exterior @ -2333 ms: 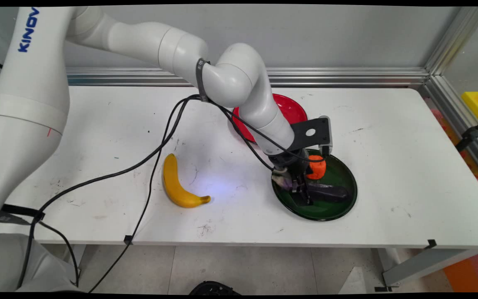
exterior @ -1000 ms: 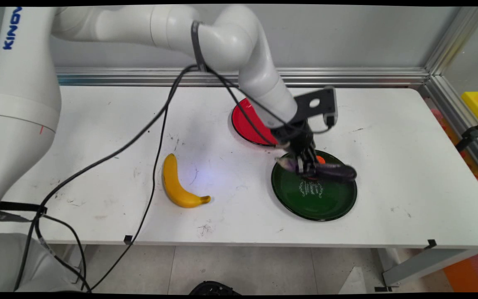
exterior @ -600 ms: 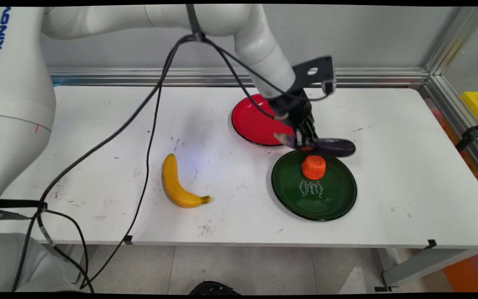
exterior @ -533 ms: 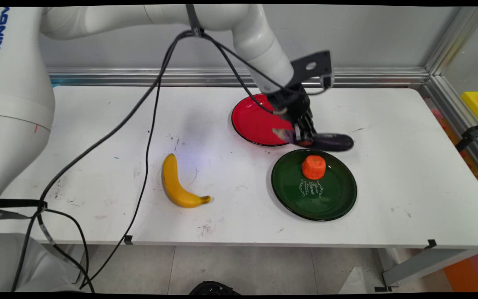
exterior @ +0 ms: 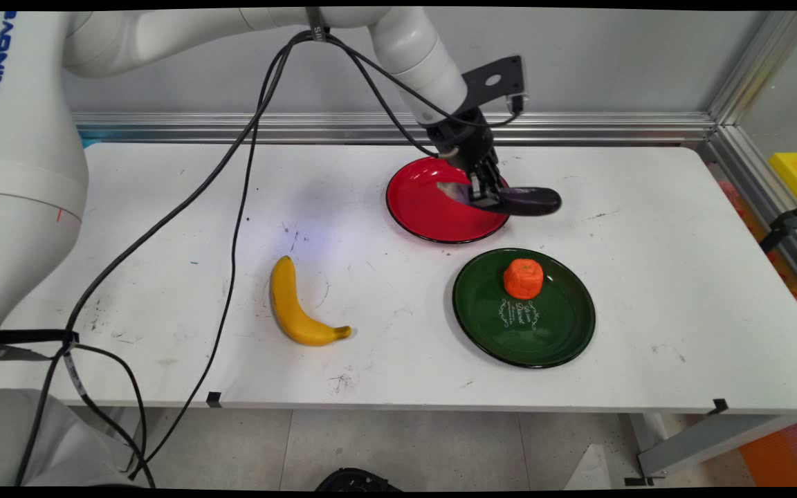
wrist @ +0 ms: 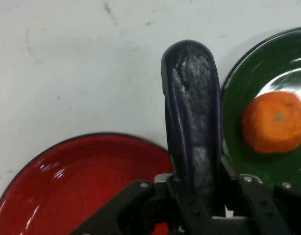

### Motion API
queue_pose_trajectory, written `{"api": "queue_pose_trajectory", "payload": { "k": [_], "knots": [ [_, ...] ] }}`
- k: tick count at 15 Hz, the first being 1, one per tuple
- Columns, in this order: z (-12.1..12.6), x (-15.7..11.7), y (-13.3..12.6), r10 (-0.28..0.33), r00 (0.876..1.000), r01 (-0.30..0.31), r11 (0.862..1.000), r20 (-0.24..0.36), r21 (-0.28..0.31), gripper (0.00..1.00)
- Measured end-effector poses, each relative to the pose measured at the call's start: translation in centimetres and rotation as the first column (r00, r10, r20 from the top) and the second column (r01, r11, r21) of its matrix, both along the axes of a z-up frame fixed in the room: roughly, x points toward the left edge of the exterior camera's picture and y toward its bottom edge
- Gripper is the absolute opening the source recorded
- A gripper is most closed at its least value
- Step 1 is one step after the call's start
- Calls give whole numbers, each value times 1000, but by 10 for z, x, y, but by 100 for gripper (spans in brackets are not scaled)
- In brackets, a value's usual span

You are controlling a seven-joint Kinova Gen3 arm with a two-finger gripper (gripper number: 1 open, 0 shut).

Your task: Place the picked object on the red plate

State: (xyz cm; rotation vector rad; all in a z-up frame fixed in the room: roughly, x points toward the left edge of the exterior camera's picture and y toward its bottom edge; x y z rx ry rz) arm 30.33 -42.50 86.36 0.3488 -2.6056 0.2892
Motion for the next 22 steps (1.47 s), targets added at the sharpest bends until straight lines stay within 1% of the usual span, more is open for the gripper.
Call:
{"api": "queue_pose_trajectory", "payload": {
  "k": [5,11,15,22],
  "knots": [
    [-23,23,-19,30,999,-30,1000,18,2,0],
    [-47,42,-29,55,998,-55,998,34,14,0],
    [-57,52,-33,65,997,-66,998,44,22,0],
    [-68,63,-34,74,996,-76,997,54,34,0]
  ]
}}
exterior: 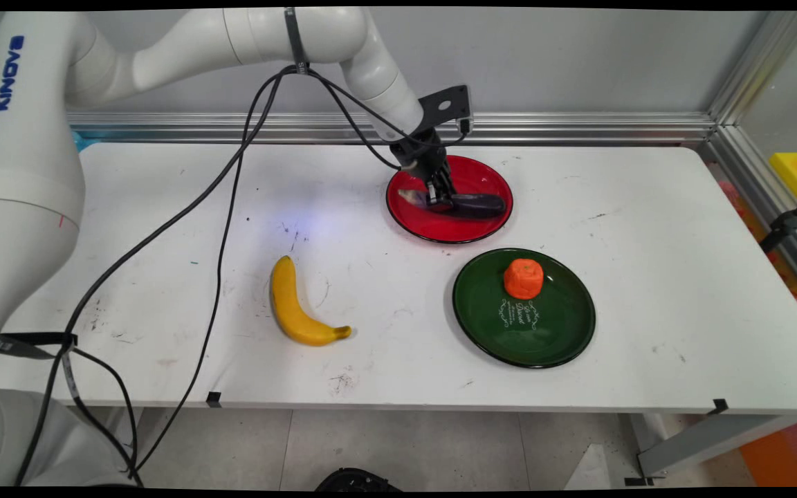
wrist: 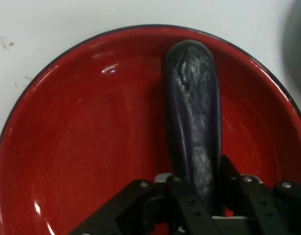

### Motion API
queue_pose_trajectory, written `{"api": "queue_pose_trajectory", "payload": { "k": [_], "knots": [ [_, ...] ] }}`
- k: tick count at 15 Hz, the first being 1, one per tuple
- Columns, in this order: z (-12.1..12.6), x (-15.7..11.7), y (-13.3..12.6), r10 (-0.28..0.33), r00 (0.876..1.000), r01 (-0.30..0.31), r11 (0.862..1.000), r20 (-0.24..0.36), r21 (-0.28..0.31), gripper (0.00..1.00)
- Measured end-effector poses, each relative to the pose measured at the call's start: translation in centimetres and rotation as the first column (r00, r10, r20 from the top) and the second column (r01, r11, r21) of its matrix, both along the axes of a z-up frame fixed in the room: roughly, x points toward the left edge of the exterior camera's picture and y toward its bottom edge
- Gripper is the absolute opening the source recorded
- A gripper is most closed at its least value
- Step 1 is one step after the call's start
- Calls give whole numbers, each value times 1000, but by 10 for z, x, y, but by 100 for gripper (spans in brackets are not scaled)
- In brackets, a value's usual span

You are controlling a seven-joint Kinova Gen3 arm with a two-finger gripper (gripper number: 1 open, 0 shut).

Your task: Place the picked object on the red plate

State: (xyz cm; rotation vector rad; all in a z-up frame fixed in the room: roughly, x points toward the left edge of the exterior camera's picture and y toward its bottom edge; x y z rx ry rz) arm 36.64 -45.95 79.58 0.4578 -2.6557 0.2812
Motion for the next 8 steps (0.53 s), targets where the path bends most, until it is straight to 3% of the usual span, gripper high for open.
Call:
{"api": "queue_pose_trajectory", "payload": {
  "k": [4,5,8],
  "knots": [
    [-3,1,0,0,1000,0,1000,-5,7,0],
    [-4,2,0,0,1000,0,1000,-7,8,100],
    [-5,3,-2,5,1000,-5,1000,-12,8,100]
  ]
}}
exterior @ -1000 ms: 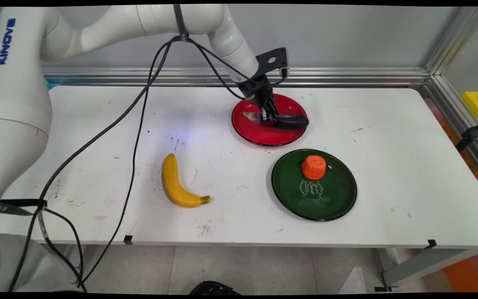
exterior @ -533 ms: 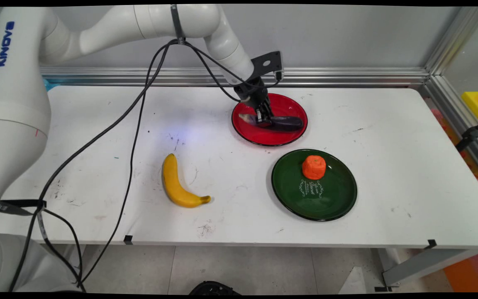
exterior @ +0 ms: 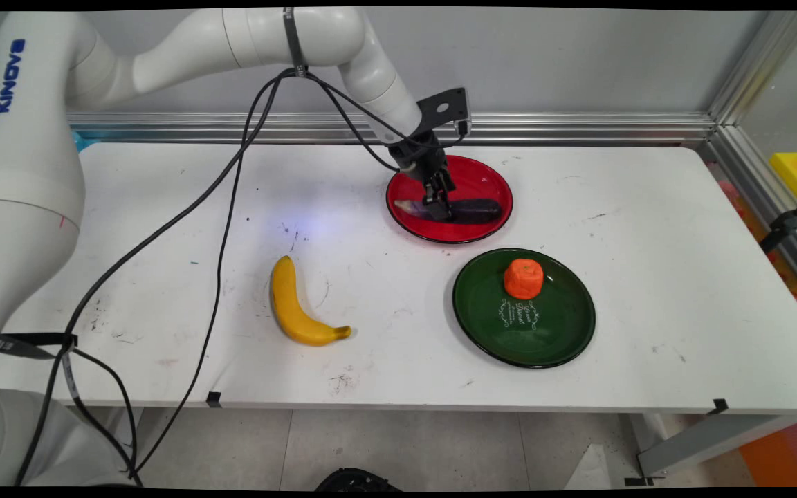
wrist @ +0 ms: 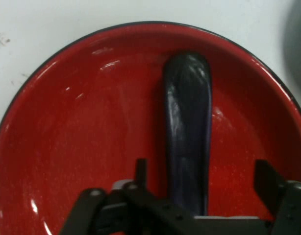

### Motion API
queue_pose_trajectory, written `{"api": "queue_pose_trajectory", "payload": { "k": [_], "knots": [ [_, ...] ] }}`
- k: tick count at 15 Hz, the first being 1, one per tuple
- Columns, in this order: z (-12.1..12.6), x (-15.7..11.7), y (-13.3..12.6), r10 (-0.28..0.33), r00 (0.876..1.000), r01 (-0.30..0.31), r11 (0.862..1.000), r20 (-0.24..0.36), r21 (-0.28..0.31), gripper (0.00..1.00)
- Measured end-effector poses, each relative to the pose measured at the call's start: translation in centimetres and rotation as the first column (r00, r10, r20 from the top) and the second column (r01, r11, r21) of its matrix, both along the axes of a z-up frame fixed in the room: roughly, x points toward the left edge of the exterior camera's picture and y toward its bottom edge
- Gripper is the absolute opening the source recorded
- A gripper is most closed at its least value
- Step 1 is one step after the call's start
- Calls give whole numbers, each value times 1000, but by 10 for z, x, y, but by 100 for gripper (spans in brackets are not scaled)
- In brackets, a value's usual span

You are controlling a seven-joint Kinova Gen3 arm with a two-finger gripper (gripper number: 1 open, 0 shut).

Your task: Place the picked object on the red plate

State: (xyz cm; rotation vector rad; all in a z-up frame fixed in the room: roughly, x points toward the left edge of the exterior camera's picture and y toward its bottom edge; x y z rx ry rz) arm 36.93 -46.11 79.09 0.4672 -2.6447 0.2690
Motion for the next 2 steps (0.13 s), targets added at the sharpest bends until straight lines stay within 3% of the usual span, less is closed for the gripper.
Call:
{"api": "queue_pose_trajectory", "payload": {
  "k": [2],
  "knots": [
    [1,1,-2,4,1000,-4,1000,-2,-4,100]
  ]
}}
